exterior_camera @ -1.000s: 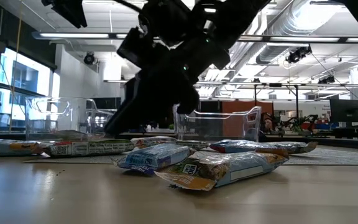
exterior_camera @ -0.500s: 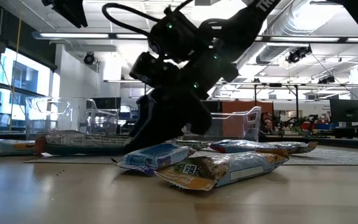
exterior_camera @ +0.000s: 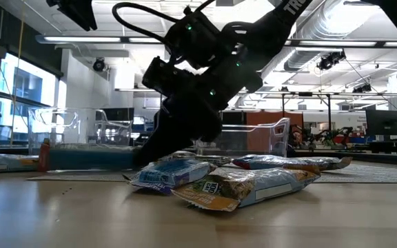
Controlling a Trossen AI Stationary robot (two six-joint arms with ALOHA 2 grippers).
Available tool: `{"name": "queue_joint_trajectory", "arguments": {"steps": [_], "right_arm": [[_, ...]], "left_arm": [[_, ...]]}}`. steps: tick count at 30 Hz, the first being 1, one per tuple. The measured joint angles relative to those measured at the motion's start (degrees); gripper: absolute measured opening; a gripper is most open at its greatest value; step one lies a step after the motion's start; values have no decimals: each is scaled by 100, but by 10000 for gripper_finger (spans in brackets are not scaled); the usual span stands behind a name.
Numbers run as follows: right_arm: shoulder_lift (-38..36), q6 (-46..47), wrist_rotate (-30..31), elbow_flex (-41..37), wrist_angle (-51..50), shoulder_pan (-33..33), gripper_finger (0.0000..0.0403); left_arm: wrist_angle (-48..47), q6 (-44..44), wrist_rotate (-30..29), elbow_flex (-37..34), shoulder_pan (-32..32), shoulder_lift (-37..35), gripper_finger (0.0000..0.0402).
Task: Pick and place Granola Bars by type
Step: Put the red granola bar into the top left transparent bin
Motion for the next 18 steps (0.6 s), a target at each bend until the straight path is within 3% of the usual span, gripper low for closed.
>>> {"name": "queue_joint_trajectory", "arguments": {"steps": [7,14,18], "right_arm": [[0,173,70,24,179,0,9],[0,302,269,489,208,-75,5],[0,-27,881,1024,223,-193,2]], "left_arm": [[0,1,-1,0,0,0,185],[-1,2,-1,0,1,0,185],[-1,2,-3,2,2,0,185]]}}
